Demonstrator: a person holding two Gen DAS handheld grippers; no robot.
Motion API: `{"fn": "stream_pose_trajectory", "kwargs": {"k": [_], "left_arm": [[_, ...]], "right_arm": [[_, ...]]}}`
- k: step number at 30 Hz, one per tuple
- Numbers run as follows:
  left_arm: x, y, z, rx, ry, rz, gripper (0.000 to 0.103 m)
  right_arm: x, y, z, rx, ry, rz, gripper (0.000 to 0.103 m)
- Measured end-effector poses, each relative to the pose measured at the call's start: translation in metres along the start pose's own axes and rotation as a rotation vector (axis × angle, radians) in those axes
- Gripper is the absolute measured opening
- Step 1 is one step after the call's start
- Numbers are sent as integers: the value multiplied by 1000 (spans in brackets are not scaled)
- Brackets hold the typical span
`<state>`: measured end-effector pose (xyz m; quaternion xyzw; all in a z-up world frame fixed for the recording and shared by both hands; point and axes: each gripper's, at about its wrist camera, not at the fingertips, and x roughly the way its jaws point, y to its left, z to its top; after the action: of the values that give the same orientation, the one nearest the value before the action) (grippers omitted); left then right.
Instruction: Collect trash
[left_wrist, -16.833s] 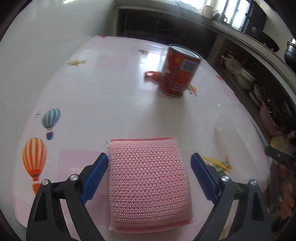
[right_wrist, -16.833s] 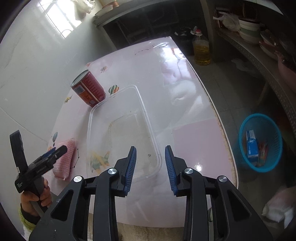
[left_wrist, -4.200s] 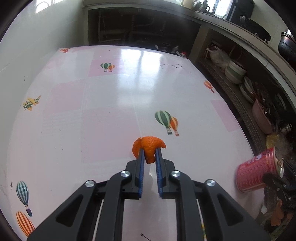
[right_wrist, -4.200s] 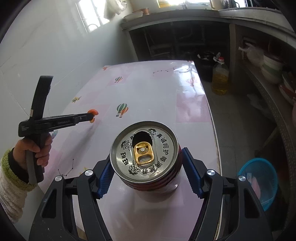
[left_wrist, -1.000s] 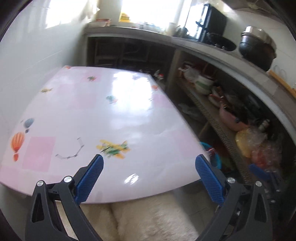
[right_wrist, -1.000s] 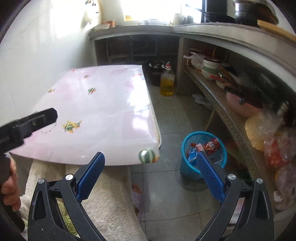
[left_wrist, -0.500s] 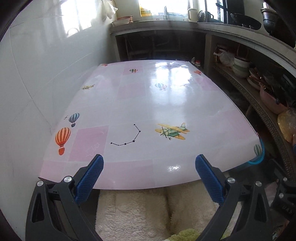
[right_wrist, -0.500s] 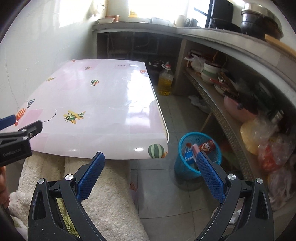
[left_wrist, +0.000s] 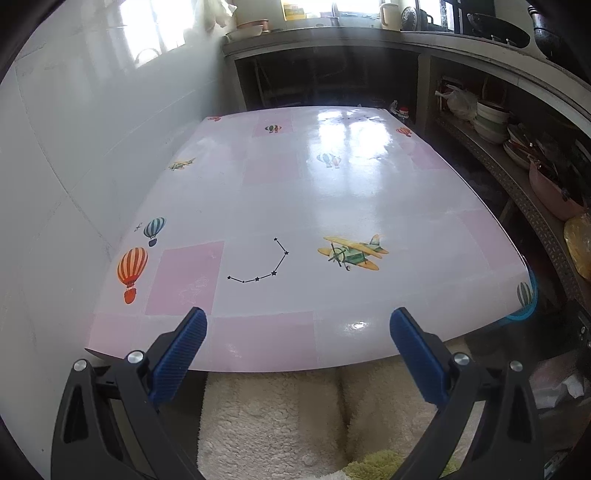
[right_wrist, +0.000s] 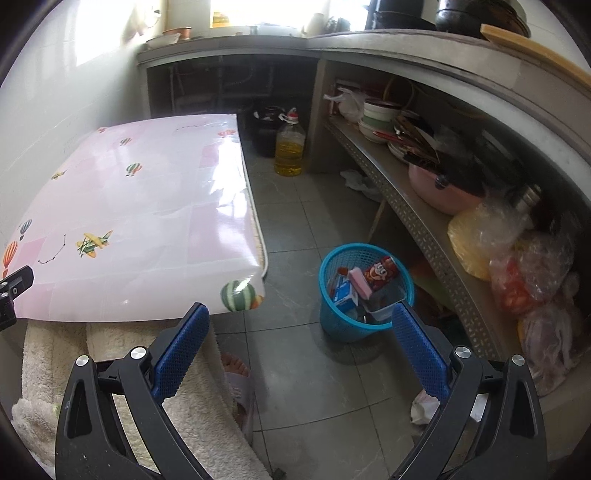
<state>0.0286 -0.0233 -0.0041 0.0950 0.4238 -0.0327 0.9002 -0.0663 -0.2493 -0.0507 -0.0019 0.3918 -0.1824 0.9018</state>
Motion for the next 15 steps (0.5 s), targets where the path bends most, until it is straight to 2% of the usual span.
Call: {"fn": "stream_pose_trajectory", "kwargs": {"k": [7,15], "left_arm": [[-6,-8,-2,40,1,-15,97],[-11,0,-6,51,-12,12,97]], "right_arm": [[1,-7,-3,22,4,6,95],[2,-5,-5,22,9,16,95]]}}
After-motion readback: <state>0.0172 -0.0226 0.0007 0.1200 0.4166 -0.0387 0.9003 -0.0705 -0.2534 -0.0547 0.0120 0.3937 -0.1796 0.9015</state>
